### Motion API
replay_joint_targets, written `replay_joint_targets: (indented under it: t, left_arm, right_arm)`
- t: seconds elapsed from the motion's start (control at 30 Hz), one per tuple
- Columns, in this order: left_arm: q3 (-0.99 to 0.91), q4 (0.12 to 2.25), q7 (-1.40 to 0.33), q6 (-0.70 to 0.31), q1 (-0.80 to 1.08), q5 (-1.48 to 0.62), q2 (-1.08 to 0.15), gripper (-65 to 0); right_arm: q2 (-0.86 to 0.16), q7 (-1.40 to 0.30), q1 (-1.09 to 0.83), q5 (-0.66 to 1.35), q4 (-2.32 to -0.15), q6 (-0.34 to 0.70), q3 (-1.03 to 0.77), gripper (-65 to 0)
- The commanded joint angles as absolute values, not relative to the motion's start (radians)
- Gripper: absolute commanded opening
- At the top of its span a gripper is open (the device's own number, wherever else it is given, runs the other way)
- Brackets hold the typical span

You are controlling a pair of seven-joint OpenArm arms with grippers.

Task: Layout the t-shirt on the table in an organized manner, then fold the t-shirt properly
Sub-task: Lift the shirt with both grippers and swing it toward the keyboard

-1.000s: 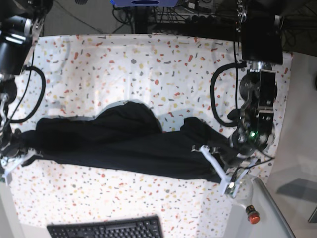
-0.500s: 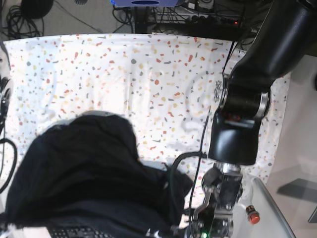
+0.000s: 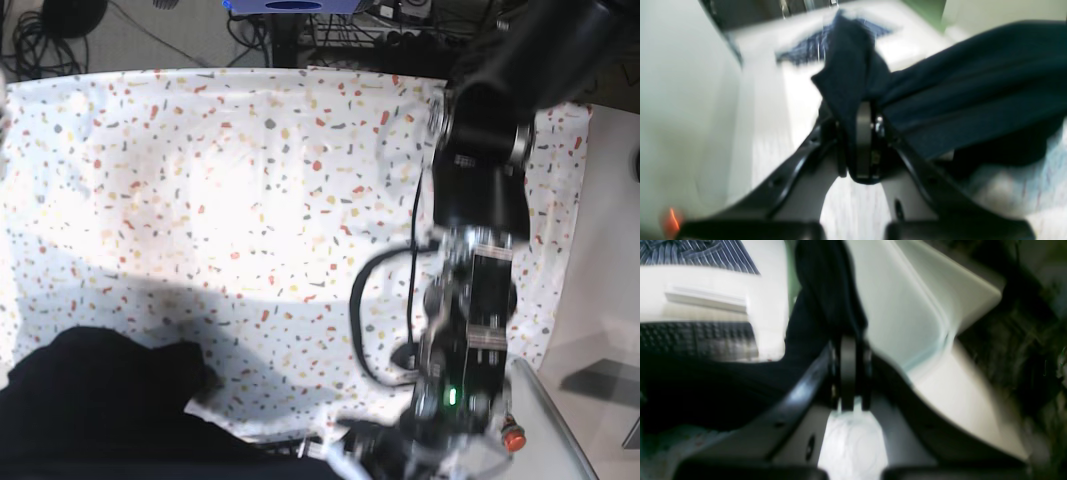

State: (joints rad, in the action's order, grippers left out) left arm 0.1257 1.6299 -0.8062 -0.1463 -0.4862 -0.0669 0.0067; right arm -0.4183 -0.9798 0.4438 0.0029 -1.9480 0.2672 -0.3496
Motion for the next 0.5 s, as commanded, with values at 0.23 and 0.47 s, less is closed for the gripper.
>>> replay_joint_targets:
  t: [0.23,0.47]
  left_arm:
    - [0.125,1.791,-0.777,-0.140,-0.039,-0.054,-0.122,-65.0]
    - [0.125,1.580,-0.604,-0.140,0.186,-0.053,-0.153,-65.0]
  right_arm:
    - [-0.134,-0.914,-0.044,0.008,-1.962,0.269,-0.506,-65.0]
    - [0.028,-0.625,-0.283,0.004,-1.721,0.269,-0.513,-65.0]
